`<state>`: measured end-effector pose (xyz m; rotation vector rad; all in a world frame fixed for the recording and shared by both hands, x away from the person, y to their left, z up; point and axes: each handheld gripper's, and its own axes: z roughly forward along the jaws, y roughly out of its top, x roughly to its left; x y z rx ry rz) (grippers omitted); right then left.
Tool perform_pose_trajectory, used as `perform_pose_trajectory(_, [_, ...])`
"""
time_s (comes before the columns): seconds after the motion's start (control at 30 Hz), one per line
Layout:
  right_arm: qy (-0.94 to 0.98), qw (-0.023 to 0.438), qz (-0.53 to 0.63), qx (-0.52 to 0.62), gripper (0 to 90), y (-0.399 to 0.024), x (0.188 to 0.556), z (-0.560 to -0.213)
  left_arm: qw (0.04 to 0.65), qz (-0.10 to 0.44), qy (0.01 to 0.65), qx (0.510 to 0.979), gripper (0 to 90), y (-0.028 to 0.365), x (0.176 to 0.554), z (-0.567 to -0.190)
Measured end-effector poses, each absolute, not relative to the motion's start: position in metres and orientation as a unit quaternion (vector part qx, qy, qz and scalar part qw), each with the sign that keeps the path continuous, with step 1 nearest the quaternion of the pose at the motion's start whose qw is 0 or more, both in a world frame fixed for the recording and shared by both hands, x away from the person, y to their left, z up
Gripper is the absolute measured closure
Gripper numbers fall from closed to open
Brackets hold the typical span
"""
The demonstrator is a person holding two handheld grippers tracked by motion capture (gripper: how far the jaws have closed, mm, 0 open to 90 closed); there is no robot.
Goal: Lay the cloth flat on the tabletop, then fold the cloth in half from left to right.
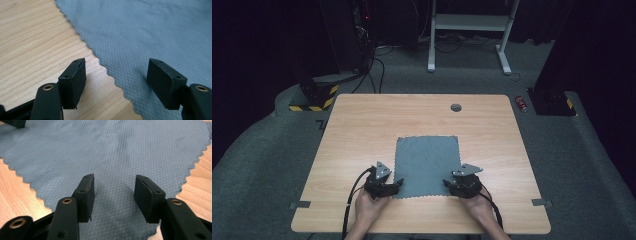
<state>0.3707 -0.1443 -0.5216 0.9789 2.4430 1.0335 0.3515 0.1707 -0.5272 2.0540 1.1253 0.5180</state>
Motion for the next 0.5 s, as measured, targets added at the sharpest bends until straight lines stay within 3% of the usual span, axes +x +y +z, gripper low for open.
perform_pose_trajectory(0.3, [0.853, 0.156, 0.357, 0.348, 50.5, -0.1426, 0.3708, -0.5204, 0.364, 0.199, 0.436, 0.799, 32.2, 0.1711, 0.3521, -0.5271])
perform_pose_trajectory(0.5, [0.847, 0.159, 0.371, 0.346, 58.4, -0.1386, 0.3696, -0.5139, 0.368, 0.190, 0.443, 0.795, 33.4, 0.1725, 0.3557, -0.5259])
